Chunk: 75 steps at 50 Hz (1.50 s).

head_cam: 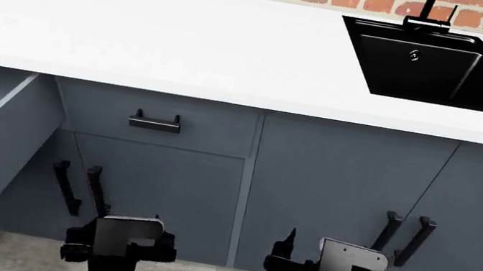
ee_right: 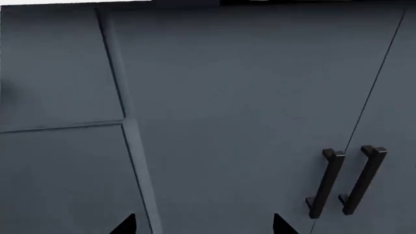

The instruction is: Pick and place the shaker into the drawer. Then close the cabinet.

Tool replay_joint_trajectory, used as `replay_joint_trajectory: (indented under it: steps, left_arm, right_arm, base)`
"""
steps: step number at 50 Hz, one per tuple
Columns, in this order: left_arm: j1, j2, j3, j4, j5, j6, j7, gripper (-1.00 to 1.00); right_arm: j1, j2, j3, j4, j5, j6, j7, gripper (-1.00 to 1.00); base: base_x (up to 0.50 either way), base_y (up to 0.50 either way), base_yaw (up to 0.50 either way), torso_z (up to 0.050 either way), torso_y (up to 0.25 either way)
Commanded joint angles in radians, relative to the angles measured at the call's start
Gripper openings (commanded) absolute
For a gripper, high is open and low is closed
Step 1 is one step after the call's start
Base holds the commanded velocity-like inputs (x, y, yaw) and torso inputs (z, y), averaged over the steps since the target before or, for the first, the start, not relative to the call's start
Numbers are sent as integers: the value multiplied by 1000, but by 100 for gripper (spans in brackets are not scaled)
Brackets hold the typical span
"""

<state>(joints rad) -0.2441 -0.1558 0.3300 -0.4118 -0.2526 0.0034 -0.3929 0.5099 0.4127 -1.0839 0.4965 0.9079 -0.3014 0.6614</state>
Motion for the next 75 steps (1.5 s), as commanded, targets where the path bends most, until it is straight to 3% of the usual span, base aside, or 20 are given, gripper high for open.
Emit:
replay_joint_trajectory:
  steps: [1,5,9,14,18,34,75]
  left_arm:
    - [-26,6,12,-100,-4,-57,5,100]
    - [-22,2,-2,-103,-22,-83,-5,100]
    - [11,-39,35,43,1,-209,-35,100]
    - [-18,-26,-56,-16,-95,-250,-42,100]
    - [-31,-17,-30,-95,-61,-183,-22,100]
    - [-13,-40,5,-8,-68,-216,9,100]
    - [-9,-57,50,4,-60,-218,25,100]
  right_arm:
    - [0,-77,-23,150,-23,2,-49,100]
    - [7,-104,-18,209,-11,0,-90,100]
    - [16,-128,-16,247,-5,1,-117,100]
    - [-4,-122,28,239,38,-31,-119,100]
    - [-1,-116,16,220,36,-12,-126,100]
    - [4,-102,-11,175,10,0,-149,100]
    - [-13,-83,8,157,25,-7,-162,100]
  base:
    - [0,0,0,0,0]
    - [0,0,0,0,0]
    - [0,0,0,0,0]
    - [0,0,0,0,0]
    - [0,0,0,0,0]
    - [0,-14,0,0,0]
    - [2,-500,0,0,0]
